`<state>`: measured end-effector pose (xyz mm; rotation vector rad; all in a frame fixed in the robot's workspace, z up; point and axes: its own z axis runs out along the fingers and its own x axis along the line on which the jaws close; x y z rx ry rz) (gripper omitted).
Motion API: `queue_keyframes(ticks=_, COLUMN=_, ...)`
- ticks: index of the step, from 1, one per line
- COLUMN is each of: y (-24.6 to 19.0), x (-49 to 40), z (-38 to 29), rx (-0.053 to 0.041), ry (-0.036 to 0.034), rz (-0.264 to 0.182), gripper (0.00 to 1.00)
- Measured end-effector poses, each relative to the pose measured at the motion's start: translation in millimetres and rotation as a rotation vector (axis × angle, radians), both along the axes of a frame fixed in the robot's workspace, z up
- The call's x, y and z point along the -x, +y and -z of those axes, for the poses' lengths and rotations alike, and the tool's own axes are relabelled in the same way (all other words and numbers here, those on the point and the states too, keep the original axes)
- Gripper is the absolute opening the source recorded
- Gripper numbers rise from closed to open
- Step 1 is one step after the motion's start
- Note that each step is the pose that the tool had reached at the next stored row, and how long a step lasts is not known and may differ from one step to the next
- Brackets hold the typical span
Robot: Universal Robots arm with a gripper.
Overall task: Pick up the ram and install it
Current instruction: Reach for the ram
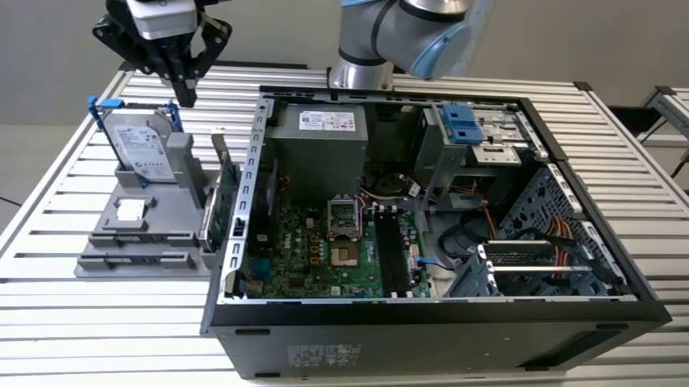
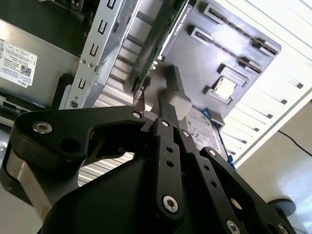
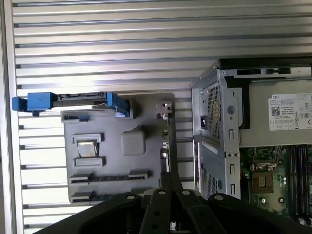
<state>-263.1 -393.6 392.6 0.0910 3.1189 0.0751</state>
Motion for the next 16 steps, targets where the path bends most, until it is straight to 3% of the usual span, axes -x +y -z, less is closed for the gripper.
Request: queue_keyframes(ticks=16, y=0.1, x=30.1, z=0.0, rx=0.0, ry=0.0, rz=-0.003, gripper=0.0)
